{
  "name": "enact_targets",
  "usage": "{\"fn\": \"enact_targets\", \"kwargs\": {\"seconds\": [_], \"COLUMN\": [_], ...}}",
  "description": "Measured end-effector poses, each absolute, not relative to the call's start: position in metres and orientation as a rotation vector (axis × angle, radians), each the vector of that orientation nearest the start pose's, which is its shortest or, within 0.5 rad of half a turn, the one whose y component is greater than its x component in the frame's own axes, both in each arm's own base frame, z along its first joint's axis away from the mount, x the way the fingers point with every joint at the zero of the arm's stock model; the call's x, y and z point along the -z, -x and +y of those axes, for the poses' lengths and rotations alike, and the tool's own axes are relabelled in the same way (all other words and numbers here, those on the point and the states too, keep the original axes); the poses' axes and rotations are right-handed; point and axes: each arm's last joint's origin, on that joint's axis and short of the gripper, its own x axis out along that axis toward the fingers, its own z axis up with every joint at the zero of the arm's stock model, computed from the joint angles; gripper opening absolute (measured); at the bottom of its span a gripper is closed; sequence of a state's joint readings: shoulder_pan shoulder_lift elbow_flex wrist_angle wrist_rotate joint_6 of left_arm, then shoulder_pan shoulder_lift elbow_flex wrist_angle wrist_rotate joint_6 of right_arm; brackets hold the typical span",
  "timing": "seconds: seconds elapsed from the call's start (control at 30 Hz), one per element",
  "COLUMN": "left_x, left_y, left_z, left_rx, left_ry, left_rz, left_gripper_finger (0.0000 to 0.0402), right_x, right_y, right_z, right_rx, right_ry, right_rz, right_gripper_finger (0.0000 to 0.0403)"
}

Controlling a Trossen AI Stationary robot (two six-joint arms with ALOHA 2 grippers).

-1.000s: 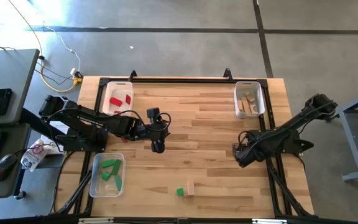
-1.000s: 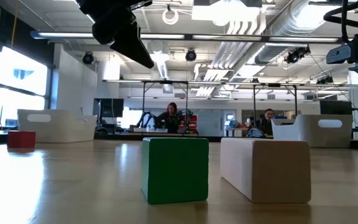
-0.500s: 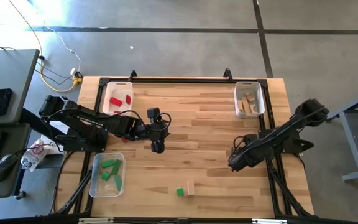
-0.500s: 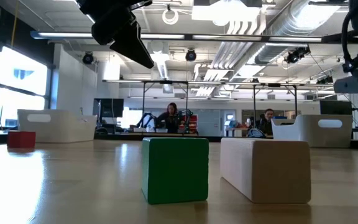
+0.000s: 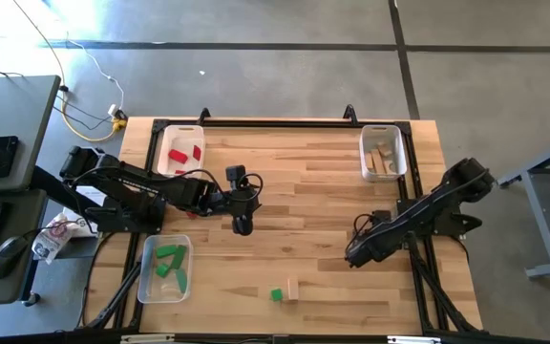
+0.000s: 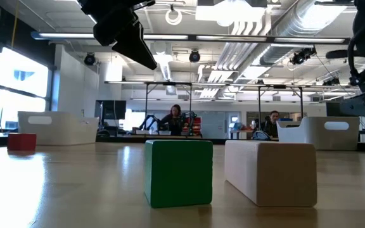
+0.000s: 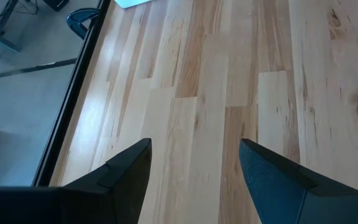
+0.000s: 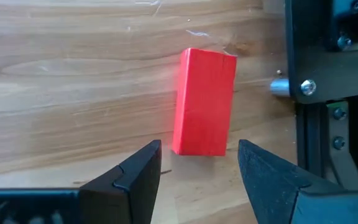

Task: Sort & place blocks by color
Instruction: Put the red block into the white bin

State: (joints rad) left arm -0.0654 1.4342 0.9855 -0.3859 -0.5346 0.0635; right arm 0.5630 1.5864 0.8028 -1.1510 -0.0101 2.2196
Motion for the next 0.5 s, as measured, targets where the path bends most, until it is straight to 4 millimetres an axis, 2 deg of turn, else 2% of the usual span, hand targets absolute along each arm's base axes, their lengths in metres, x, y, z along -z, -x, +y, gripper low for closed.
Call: {"fn": "enact_targets", "kwargs": {"seconds": [0.5], "left_x": [-0.244], "left_y": [-0.293], "left_z": [-0.004], "left_rx": [-0.416], "left_ry": [-0.31], "left_rz": [0.826], "left_gripper_finger": [0.0227], "right_x": [-0.124], "right_y": [-0.178], "right_z": [0.114], "right_rx": [1.702], "right_ry": [-0.887], "right_rz": [1.266], "right_gripper_finger": [0.0199]}}
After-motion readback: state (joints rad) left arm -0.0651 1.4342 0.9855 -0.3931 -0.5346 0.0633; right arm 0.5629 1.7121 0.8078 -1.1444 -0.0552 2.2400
